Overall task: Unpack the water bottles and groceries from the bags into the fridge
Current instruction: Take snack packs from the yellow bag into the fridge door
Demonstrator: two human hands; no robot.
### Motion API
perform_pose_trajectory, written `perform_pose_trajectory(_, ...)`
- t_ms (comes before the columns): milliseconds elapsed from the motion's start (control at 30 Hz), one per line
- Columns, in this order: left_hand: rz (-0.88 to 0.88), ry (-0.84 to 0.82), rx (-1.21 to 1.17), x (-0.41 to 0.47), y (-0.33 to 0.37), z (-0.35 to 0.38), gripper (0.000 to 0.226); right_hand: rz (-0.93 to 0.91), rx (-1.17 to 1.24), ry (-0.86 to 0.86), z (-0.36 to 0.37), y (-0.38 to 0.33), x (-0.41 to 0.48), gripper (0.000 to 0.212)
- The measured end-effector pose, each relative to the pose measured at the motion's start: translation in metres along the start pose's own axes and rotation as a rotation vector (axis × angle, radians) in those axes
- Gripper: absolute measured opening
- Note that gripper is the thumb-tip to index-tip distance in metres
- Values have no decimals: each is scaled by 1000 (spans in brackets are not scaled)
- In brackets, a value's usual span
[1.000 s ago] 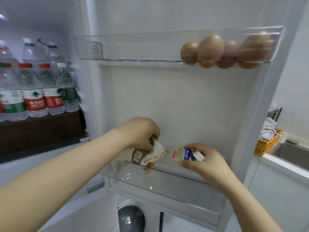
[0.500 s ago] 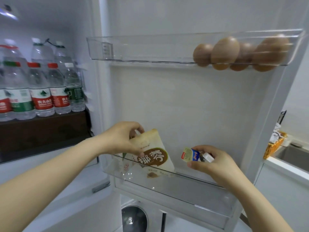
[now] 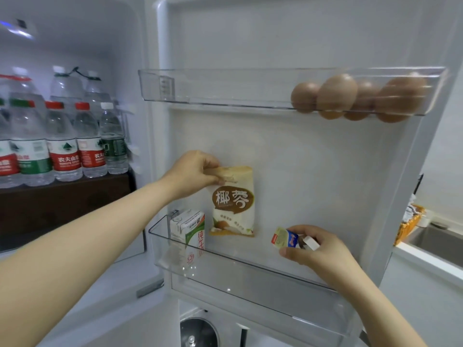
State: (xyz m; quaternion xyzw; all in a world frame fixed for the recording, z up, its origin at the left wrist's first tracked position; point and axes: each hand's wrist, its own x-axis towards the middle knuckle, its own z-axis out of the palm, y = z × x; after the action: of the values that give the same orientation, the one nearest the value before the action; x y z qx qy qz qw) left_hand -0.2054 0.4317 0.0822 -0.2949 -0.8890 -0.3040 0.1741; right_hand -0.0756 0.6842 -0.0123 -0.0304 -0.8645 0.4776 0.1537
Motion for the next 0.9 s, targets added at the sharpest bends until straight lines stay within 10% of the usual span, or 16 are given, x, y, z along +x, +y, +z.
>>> perform_pose_trajectory(900,-145,-333,9,-29,-55,27,25,54,26,-2,4,-1,-1,31)
